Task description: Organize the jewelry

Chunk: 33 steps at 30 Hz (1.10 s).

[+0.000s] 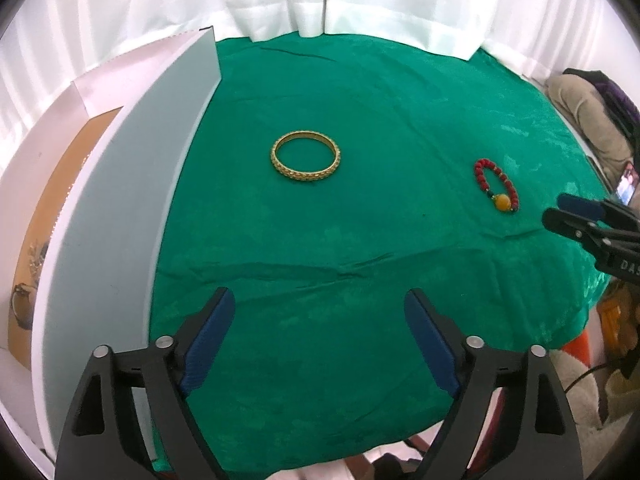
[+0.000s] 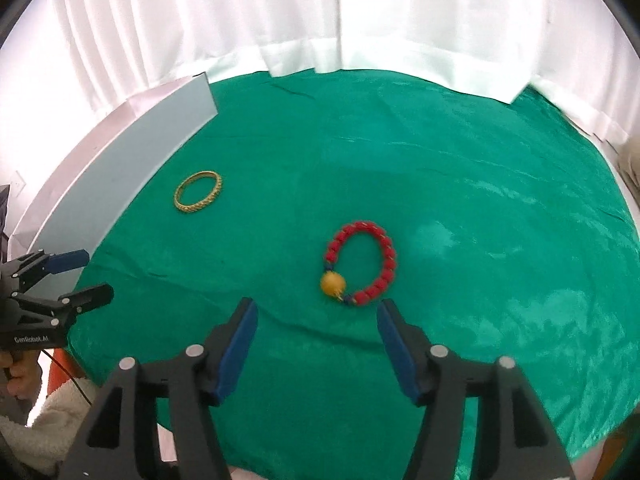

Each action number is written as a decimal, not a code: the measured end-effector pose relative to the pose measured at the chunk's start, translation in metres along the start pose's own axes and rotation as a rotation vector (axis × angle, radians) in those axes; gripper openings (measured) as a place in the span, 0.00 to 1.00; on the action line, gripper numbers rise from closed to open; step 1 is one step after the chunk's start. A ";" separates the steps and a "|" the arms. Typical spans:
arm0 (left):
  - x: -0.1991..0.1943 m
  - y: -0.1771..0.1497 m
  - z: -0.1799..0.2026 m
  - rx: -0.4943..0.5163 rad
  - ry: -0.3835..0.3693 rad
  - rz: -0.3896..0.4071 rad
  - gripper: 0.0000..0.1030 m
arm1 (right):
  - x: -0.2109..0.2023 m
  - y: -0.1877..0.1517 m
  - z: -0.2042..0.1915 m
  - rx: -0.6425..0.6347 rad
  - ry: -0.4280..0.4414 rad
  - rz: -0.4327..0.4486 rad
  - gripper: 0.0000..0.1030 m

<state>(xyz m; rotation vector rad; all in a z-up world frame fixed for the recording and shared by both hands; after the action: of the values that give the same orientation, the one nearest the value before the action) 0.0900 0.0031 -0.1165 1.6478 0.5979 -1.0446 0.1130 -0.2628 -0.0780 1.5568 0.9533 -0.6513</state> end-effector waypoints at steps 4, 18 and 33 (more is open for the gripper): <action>0.002 -0.005 0.009 0.017 0.017 0.013 0.90 | -0.007 -0.006 0.014 0.025 -0.042 0.030 0.62; -0.015 -0.001 0.003 -0.078 -0.010 0.145 0.92 | -0.027 -0.003 0.025 0.032 -0.053 0.094 0.73; -0.003 -0.009 -0.008 -0.009 0.056 0.033 0.96 | -0.021 -0.016 0.014 0.017 -0.039 0.062 0.74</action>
<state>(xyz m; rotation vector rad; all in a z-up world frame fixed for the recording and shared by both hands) 0.0843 0.0136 -0.1180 1.6776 0.6098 -0.9737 0.0896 -0.2804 -0.0718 1.5771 0.8694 -0.6448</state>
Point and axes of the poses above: each gripper's, at about its wrist camera, not at the fingertips, and x roughly the way its jaws point, z to its right, y to its top, the point moved 1 cm from there along x, roughly the way its jaws point, and after that the axes turned 12 degrees about x, right-handed, at the moved point
